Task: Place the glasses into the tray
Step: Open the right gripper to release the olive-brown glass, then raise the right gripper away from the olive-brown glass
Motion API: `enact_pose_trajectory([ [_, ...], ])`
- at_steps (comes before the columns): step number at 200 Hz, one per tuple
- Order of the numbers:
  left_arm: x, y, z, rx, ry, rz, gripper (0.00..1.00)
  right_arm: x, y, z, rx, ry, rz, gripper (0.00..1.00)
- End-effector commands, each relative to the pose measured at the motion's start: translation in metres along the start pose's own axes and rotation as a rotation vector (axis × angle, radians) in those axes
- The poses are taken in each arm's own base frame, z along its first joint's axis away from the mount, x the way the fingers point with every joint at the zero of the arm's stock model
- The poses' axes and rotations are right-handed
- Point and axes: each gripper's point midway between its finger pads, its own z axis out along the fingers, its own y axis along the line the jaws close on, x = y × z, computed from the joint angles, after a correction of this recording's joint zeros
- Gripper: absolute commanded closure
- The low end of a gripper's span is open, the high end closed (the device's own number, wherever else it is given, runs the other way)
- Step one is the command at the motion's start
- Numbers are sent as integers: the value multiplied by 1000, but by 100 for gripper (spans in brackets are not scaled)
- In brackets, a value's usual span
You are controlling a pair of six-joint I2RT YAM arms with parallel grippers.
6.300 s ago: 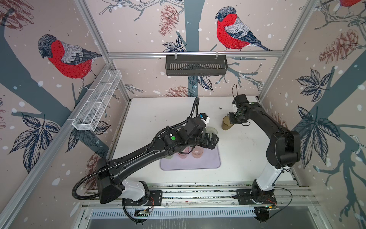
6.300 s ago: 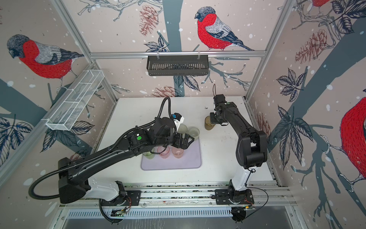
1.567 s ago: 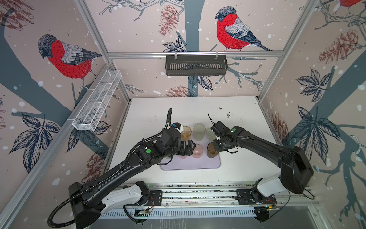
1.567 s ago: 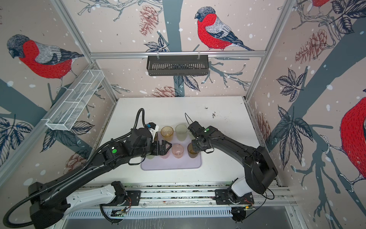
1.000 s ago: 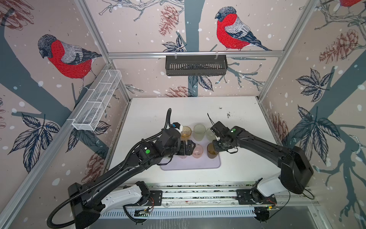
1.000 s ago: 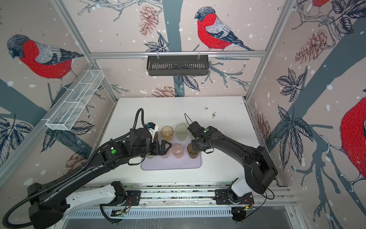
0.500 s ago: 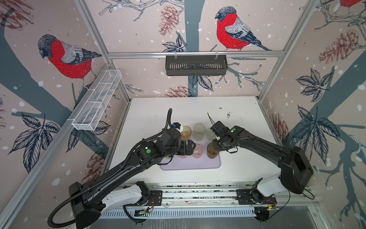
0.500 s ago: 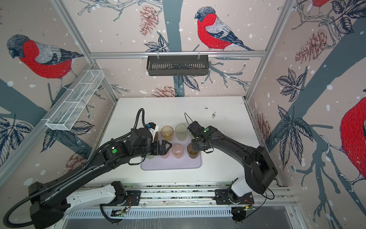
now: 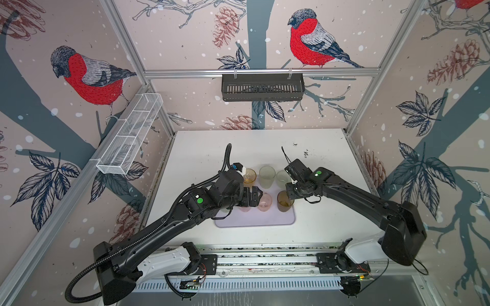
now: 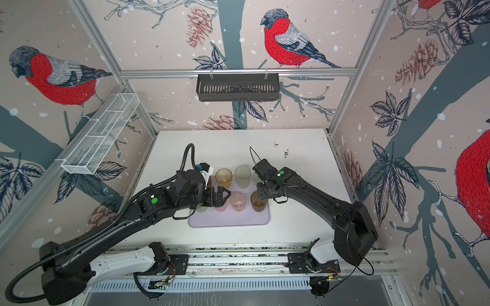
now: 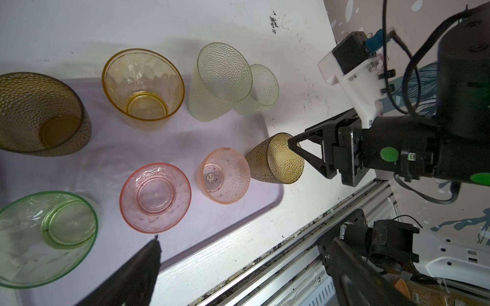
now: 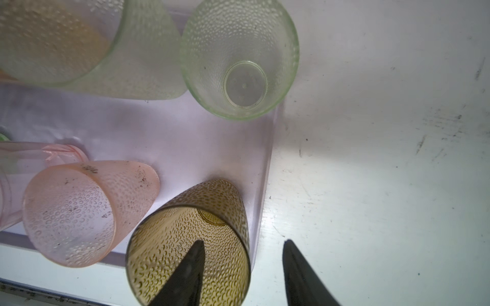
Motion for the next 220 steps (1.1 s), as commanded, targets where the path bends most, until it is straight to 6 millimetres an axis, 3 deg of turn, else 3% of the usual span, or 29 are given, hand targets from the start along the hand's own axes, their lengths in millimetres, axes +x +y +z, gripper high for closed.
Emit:
enact_pose_trajectory([
  [1,-4,-2,-2,3,-8,4,2,-8,-6,-9,-10,-29,39,50],
  [50,-6,-4,-2,10,-9,7,2,-20,-37,-25,-64,-75,131,50],
  [105,-9,-6,-5,22,-17,0,2,-10,-71,-8,-75,-53,209,52],
  [151,-11,-10,-6,39,-22,-8,2,-5,-74,16,-136,-34,241,54],
  [220,-15,-16,-8,77,-40,-25,2,-4,-56,47,-246,-3,227,57],
])
